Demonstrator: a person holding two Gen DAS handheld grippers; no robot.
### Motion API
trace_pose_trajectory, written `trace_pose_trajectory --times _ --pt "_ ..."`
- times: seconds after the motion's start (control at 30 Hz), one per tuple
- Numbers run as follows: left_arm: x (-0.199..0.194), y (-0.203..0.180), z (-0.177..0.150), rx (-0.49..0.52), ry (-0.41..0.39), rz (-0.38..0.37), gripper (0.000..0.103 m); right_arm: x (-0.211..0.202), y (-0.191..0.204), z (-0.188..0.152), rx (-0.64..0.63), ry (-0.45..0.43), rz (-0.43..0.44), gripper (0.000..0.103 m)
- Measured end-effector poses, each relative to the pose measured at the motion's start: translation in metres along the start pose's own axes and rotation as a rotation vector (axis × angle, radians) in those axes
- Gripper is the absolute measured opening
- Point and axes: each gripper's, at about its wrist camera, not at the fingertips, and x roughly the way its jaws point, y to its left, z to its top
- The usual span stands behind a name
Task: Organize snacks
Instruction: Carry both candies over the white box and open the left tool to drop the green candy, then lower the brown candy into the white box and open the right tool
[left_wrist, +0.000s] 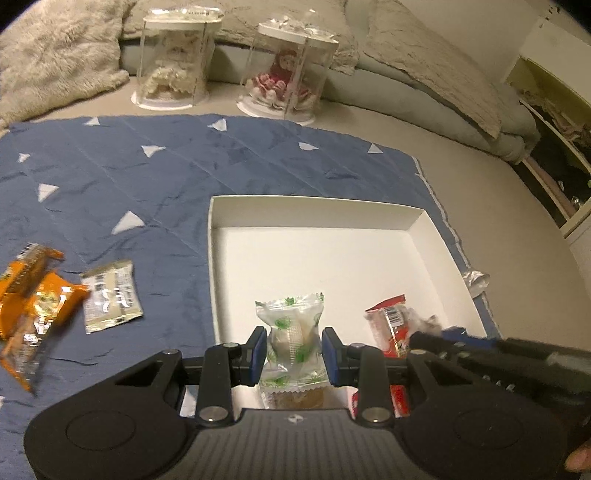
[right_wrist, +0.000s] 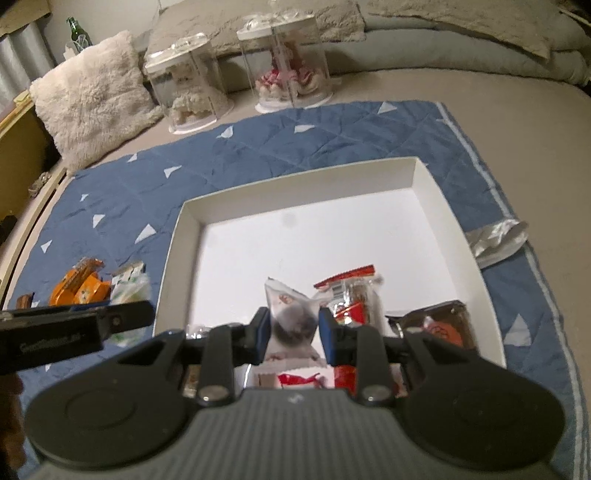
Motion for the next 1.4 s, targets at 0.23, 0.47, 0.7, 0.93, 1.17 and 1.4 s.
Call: trace_pose_trajectory --times 0.23,0.47,0.7,0.93,1.17,1.4 --pt "0.027 0.004 0.01 -0.039 0.014 -0.014 0.035 0.024 0.006 0.005 -0.033 0.054 0.002 0.033" --pt "0.048 0.009 0.018 -0.05 0.011 -0.017 0.034 0.043 0.0 0.008 -0.037 0.102 -0.021 0.033" --pt "0.056 0.004 0.019 -0.015 0.013 -0.027 0.058 0.052 -0.003 0.01 -0.03 0.126 -0.012 0.034" --pt "0.057 0.002 0.014 0.025 0.049 0.043 0.066 0.048 0.001 0.007 -0.035 0.141 -0.036 0.043" --pt "0.049 0.005 0.01 0.012 0.063 0.046 0.073 0.037 -0.004 0.004 -0.025 0.132 -0.055 0.052" --pt "0.035 0.007 0.005 0.009 0.067 0.049 0.075 0.022 -0.009 0.002 -0.009 0.101 -0.083 0.072"
